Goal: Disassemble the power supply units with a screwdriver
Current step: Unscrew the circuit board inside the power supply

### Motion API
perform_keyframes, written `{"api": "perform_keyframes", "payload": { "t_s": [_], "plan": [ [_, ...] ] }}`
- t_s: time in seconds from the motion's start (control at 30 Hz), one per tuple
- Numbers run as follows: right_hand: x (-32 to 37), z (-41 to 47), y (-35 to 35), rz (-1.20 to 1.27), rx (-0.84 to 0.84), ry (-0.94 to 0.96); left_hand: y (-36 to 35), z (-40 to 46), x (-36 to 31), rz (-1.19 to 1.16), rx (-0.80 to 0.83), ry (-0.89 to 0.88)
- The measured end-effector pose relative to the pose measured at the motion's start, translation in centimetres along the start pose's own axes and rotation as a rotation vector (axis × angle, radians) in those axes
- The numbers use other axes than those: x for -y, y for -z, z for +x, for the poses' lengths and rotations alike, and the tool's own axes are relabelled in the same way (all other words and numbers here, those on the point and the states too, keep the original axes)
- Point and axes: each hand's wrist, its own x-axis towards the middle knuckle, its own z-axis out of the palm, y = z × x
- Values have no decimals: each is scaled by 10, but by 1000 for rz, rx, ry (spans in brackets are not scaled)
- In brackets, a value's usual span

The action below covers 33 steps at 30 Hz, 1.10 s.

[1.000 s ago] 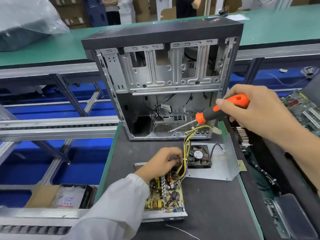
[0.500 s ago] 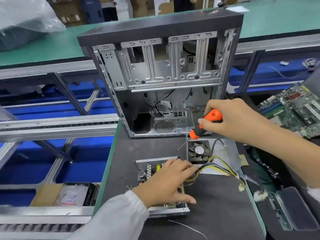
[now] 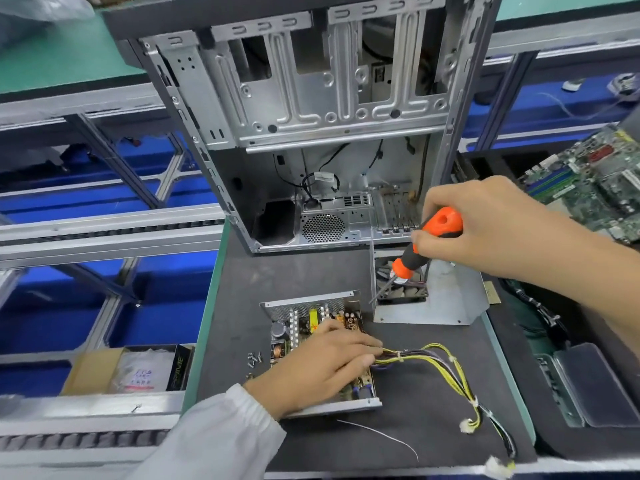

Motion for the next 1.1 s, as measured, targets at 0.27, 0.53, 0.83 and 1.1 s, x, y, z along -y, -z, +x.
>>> {"api": "perform_keyframes", "payload": {
  "t_s": [0.27,0.53,0.83,1.1],
  "plan": [
    [12,-5,-28,-47,125,67,-6,3,5,239,-12,53],
    [8,-5,-46,-74,132,92,-8,4,7,223,-92,86],
    [3,2,-47,-36,146,75,-5,6,7,119,-158,108],
    [10,11,-47,-111,164,116,-1,6,5,137,-125,97]
  ]
}}
